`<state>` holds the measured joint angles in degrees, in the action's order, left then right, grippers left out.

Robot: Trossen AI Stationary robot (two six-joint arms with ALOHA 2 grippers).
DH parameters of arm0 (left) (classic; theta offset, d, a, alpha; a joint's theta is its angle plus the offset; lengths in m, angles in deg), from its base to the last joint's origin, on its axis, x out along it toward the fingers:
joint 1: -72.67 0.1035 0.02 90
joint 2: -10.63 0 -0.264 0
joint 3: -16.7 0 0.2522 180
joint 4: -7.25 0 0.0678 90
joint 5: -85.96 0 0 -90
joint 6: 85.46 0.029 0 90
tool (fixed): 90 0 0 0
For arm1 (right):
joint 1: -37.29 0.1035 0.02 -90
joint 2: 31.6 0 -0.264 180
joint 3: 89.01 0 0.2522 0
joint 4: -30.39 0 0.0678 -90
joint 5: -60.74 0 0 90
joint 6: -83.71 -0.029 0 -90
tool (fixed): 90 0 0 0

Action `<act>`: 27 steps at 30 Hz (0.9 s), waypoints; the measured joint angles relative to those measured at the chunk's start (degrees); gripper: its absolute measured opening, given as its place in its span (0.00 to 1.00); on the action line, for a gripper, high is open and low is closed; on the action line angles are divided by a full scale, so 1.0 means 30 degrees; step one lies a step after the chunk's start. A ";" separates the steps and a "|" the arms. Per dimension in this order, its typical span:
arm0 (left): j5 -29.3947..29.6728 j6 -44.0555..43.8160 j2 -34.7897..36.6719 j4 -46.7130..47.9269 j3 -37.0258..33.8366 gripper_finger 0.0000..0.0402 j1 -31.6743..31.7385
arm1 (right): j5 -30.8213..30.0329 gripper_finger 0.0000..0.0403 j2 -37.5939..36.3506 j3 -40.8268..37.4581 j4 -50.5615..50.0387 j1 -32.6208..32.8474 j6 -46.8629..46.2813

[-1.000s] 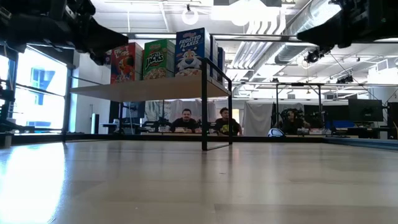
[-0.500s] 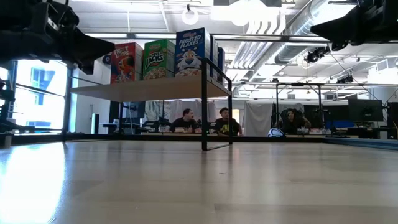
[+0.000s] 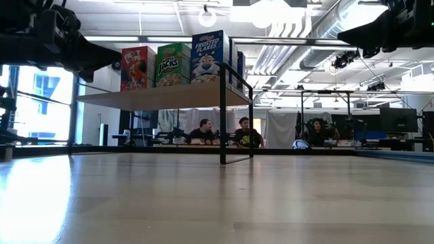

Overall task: Stack cereal on shelf
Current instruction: Return to Home Position

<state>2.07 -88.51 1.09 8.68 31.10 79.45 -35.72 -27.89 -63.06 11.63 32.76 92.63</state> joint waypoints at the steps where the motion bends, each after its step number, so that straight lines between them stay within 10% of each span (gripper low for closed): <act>1: 0.0133 0.0058 0.0197 0.0197 0.0000 0.00 0.0000 | -0.0008 0.00 0.0000 0.0000 -0.0020 0.0000 0.0014; 27: 0.1722 -0.0035 0.3018 0.3392 0.0015 0.00 0.0000 | -0.1996 0.00 -0.1144 -0.3869 0.2625 -0.2779 -0.0855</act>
<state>7.24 -88.61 10.14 18.86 31.15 79.45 -41.71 -31.32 -74.67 19.51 24.42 90.06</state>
